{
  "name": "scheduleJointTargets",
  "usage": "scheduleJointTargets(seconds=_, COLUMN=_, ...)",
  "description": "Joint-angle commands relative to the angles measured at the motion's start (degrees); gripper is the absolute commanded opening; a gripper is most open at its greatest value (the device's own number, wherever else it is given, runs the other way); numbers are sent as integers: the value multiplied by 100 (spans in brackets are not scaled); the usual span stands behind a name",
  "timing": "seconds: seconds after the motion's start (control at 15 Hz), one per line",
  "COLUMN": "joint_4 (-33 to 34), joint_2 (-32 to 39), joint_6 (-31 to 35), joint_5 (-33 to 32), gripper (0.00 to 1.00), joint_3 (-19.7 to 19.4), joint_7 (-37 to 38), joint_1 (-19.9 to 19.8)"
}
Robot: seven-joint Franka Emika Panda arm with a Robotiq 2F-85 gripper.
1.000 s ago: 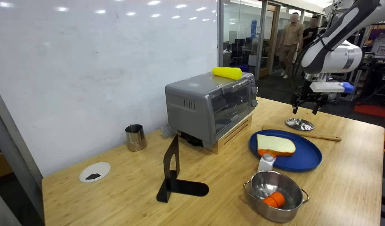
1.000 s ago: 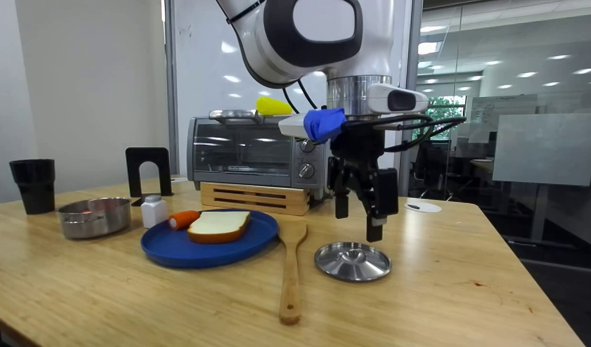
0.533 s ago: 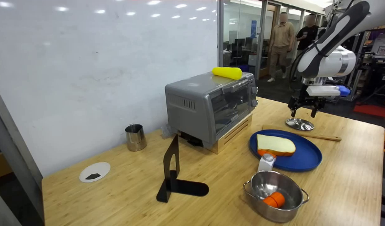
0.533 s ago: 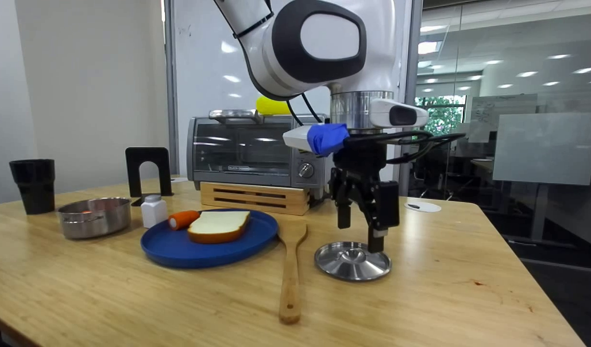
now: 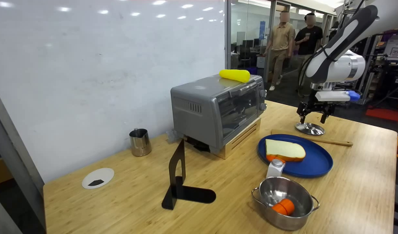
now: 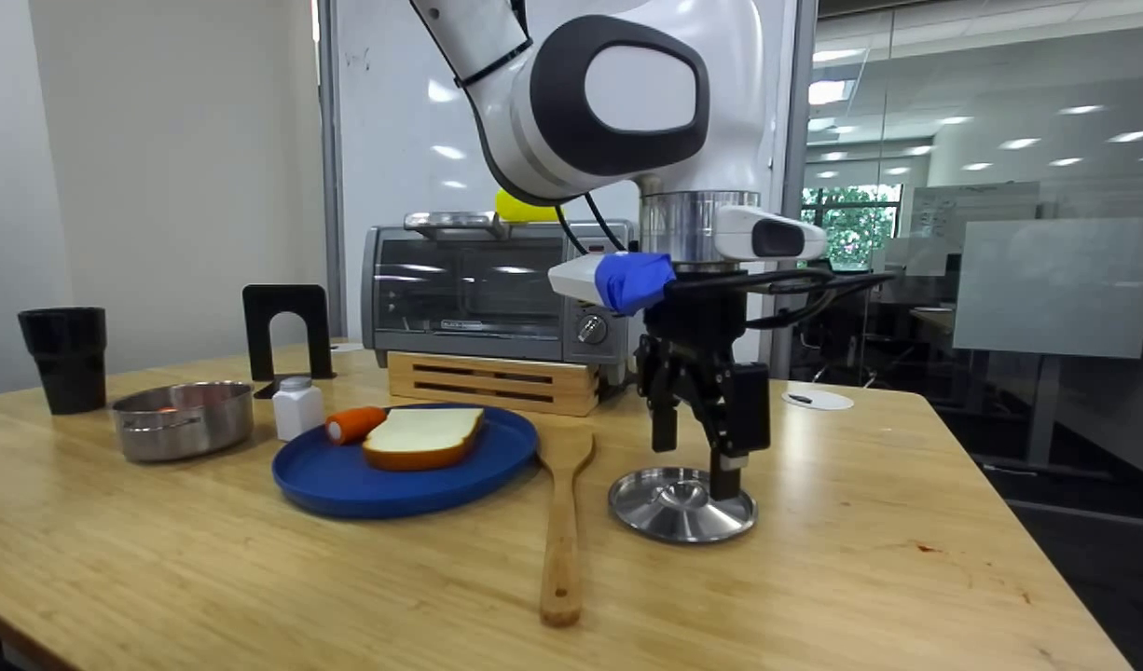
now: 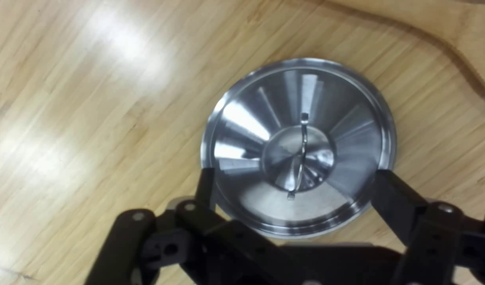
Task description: Take the lid off the pot, put it on the table, take half a carrot from the plate, put it in the pot then cover the pot with the lid
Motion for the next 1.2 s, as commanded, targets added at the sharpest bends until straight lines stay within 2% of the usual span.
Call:
scheduleJointTargets(seconds=0.0, joint_4=147, joint_2=119, joint_6=-90, joint_5=50, gripper=72, joint_3=138, joint_7=21, joint_1=-125)
scheduleJointTargets(seconds=0.67, joint_4=47, joint_2=73, joint_6=68, joint_5=62, gripper=2, joint_3=168, joint_7=-53, joint_1=-140)
scheduleJointTargets(seconds=1.13, joint_4=-97, joint_2=-55, joint_6=194, joint_5=21, gripper=1, joint_3=150, joint_7=-49, joint_1=-106)
